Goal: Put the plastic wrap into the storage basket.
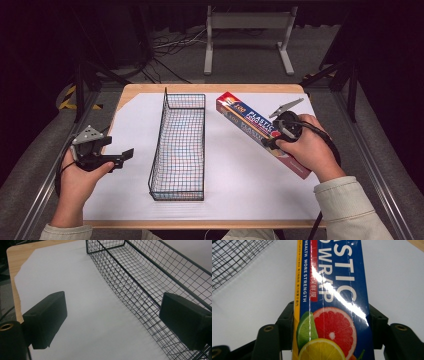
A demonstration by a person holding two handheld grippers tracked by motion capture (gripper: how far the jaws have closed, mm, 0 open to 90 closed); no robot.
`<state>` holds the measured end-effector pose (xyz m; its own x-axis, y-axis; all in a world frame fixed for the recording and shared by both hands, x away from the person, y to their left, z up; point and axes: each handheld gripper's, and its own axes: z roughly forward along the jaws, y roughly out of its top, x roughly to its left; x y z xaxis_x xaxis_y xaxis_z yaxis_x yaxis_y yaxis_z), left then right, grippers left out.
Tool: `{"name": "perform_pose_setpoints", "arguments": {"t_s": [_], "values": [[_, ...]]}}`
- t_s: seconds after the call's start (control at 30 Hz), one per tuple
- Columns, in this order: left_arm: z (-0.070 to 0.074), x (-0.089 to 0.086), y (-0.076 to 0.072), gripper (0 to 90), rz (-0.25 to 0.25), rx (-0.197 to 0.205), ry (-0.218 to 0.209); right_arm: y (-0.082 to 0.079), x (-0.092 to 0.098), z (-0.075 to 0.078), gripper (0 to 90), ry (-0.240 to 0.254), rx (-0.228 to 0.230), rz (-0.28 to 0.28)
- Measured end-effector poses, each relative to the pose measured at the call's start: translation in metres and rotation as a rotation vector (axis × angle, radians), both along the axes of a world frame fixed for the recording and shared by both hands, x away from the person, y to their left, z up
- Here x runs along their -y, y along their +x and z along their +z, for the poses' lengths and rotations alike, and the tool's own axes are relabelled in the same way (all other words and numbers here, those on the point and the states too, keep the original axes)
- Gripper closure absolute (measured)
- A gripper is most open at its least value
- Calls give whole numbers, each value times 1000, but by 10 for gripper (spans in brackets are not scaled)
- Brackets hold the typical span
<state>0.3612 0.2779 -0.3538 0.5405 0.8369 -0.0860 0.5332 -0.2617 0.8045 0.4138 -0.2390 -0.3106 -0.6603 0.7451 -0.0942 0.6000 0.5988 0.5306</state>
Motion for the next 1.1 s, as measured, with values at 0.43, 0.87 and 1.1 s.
{"name": "perform_pose_setpoints", "arguments": {"t_s": [0.43,0.87,1.1], "values": [[24,9,-1,82,-79,38,32,-17,-29,17,407,18,14,131],[49,39,3,77,-248,78,36,-26,-54,30,405,20,7,284],[64,57,1,78,-288,93,79,-19,-62,30,405,13,-9,354]]}}
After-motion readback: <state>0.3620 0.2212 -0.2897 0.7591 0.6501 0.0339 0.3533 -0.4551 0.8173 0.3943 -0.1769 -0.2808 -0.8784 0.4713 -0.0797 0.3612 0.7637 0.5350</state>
